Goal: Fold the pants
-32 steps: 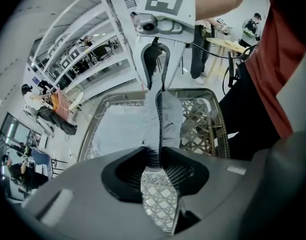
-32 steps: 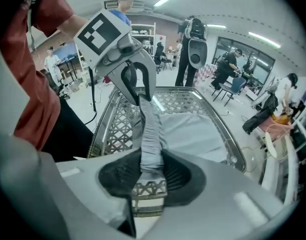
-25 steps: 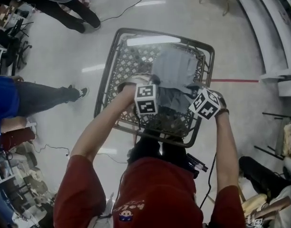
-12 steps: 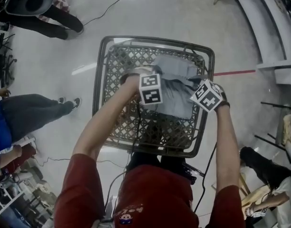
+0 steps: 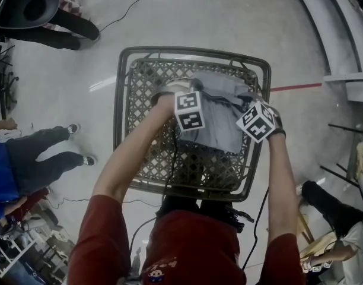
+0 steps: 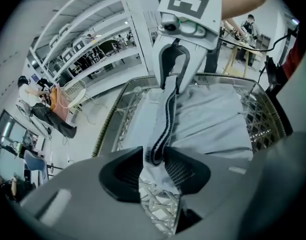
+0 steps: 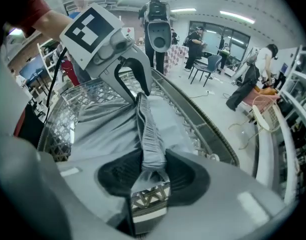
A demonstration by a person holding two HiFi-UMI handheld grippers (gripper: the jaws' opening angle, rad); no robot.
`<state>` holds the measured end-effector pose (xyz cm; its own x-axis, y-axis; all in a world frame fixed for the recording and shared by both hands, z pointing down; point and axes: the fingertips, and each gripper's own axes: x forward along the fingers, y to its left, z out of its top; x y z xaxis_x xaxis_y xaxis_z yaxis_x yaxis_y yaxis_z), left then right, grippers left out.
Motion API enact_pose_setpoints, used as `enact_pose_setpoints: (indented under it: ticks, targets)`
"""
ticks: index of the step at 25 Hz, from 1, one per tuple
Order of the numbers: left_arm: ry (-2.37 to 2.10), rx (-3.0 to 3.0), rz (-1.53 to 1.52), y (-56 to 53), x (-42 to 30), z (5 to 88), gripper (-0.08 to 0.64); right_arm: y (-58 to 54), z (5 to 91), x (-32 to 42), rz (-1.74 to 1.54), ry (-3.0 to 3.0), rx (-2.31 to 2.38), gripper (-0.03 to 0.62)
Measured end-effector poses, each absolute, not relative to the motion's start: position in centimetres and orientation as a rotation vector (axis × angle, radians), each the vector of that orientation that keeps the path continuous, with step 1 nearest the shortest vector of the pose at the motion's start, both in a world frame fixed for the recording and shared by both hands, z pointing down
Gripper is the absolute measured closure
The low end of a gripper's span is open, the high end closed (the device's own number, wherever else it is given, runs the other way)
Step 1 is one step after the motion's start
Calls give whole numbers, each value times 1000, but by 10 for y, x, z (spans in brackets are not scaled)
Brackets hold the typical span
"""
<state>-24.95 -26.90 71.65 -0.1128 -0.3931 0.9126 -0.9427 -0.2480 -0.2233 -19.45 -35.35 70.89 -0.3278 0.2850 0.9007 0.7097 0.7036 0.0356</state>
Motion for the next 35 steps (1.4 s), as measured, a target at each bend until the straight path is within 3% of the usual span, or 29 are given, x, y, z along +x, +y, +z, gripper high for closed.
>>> enact_pose_setpoints:
  ticks: [16,27,35]
  targets:
    - [-1669,1533,1478,-294,-299,726,417,-392,724,-239,-637,-2005,-522,449]
    - [-1691,1542,1457,-301,-301,728,428,-394,731,-244,-631,-1976,-508,451]
    - [-1822,1503,1332,-291,-298,706,397,-385,702,-239,-557,-2068,-424,449]
